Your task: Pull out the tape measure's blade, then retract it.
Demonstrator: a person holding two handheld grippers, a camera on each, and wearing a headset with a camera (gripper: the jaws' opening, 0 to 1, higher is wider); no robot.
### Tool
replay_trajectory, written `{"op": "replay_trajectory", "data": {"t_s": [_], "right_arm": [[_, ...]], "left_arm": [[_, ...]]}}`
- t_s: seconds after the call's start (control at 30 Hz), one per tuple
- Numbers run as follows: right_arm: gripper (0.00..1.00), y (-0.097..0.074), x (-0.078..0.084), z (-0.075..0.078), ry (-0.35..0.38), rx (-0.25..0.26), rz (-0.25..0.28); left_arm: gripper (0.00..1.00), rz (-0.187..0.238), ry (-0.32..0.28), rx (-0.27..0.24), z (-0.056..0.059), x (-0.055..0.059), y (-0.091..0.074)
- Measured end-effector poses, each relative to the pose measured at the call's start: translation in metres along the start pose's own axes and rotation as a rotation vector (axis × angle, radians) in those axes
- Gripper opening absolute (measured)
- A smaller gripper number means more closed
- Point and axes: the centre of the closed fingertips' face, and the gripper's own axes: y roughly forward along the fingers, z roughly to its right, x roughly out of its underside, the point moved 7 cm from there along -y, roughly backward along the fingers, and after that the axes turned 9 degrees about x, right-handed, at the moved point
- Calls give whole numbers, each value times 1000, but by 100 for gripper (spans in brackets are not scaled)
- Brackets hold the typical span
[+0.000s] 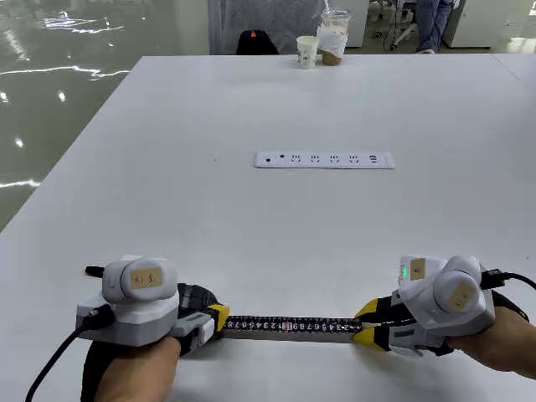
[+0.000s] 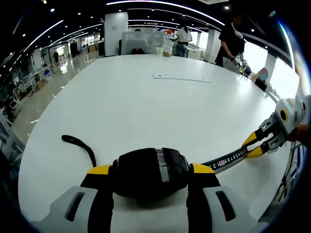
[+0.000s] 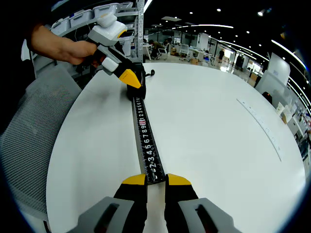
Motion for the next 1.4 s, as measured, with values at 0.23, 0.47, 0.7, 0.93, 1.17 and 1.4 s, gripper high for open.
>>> {"op": "replay_trajectory", "data": {"t_s": [0.23,0.47,0.7,0.93,1.17,1.4], "right_arm": [[9,4,-5,-2,0,-5,7],[9,8,-10,-5,-2,-11,12],[9,13,-15,-7,-1,-16,18],[9,18,-19,-9,3,-21,25],[9,25,-26,-11,9,-29,34],[9,30,-33,-14,9,-33,43]], "left_arm": [[55,-1,-1,3,0,0,0],[55,-3,-3,6,0,0,0],[55,-3,-4,9,-1,0,-1],[55,-3,-4,11,0,0,-1],[55,-4,-4,12,-1,0,-1],[55,-4,-5,14,-1,0,-1]]}}
